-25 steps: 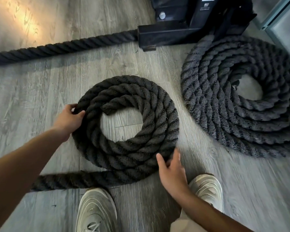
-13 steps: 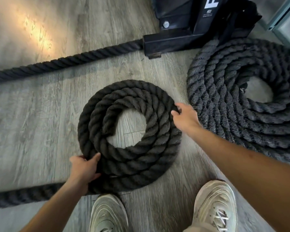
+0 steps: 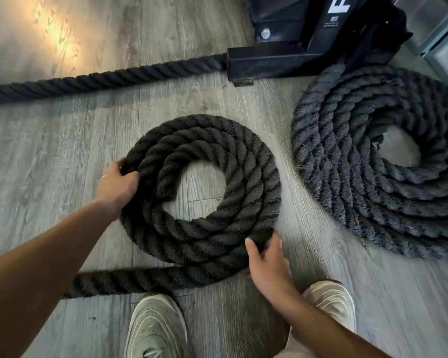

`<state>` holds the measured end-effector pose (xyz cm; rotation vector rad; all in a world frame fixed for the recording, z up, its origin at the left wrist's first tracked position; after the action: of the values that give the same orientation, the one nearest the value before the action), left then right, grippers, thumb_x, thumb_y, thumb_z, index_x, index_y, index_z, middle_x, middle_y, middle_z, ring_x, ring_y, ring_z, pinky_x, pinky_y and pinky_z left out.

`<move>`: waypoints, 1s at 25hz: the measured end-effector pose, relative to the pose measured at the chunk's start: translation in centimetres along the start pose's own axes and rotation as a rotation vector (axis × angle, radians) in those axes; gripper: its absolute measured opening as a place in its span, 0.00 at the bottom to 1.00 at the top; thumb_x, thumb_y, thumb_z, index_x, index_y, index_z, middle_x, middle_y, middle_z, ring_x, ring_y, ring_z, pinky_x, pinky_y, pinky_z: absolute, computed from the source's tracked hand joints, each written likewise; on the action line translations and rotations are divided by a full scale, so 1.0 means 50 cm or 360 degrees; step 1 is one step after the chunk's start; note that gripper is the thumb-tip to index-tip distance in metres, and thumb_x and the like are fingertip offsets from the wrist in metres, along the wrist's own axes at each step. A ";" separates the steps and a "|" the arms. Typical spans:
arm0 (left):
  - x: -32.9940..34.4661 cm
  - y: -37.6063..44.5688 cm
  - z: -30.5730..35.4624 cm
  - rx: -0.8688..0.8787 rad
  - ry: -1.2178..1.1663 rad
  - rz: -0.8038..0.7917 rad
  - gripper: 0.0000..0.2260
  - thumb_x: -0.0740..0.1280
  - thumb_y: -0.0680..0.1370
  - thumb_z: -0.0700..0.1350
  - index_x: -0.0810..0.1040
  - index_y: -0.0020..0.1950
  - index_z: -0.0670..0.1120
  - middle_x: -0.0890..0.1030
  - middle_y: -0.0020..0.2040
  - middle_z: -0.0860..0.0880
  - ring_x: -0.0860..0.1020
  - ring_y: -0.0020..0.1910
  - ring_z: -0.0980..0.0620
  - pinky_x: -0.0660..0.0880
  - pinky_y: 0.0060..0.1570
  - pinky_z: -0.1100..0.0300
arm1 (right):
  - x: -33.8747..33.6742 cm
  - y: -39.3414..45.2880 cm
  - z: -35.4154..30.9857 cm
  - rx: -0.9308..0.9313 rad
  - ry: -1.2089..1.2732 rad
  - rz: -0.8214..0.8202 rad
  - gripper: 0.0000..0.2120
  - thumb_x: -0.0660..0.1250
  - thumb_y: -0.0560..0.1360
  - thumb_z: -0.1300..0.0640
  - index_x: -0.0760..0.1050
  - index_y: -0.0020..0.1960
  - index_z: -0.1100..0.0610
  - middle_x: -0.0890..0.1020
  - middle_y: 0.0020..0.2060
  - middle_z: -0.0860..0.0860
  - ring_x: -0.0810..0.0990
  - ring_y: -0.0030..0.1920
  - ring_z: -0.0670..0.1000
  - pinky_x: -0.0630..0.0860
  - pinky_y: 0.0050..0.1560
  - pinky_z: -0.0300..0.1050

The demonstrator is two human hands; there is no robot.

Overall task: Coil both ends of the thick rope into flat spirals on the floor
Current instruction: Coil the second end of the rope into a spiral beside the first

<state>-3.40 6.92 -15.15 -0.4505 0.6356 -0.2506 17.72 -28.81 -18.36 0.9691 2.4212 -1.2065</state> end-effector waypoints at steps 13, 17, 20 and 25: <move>0.060 -0.182 -0.175 -0.0461 -0.0535 0.0062 0.28 0.70 0.77 0.41 0.58 0.69 0.55 0.79 0.51 0.46 0.79 0.41 0.48 0.77 0.29 0.56 | -0.190 0.210 -0.159 -0.0049 -0.0051 0.0277 0.22 0.65 0.80 0.45 0.73 0.70 0.53 0.79 0.64 0.56 0.79 0.56 0.57 0.78 0.56 0.53; 0.000 -0.068 -0.092 -0.0267 -0.0445 0.0101 0.31 0.70 0.78 0.47 0.60 0.77 0.53 0.80 0.57 0.45 0.79 0.45 0.51 0.73 0.36 0.55 | -0.103 0.043 -0.045 0.0006 0.0000 0.0258 0.35 0.64 0.79 0.41 0.55 0.81 0.49 0.67 0.76 0.55 0.78 0.59 0.56 0.74 0.52 0.45; 0.006 -0.003 -0.035 -0.0102 -0.0316 0.0000 0.24 0.70 0.80 0.49 0.69 0.76 0.50 0.80 0.63 0.46 0.81 0.55 0.49 0.76 0.47 0.55 | -0.022 -0.032 0.014 0.0037 0.0029 0.0074 0.40 0.65 0.78 0.38 0.51 0.82 0.51 0.83 0.57 0.52 0.81 0.60 0.59 0.74 0.63 0.50; 0.014 0.003 -0.062 0.0033 -0.0092 0.0073 0.28 0.71 0.79 0.45 0.65 0.78 0.51 0.78 0.67 0.43 0.79 0.61 0.45 0.78 0.60 0.47 | -0.027 0.022 -0.003 0.0081 0.0018 -0.0006 0.36 0.62 0.80 0.39 0.51 0.81 0.48 0.79 0.65 0.56 0.81 0.60 0.62 0.76 0.63 0.53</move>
<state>-4.77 5.79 -17.79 -0.4211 0.5858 -0.2002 19.46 -28.84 -18.25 0.9891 2.4129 -1.2729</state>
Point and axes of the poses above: each hand's wrist, its own y-axis towards the middle knuckle, its own x-axis out of the palm, z = x × y, the point moved 10 cm from there along y, towards the middle knuckle
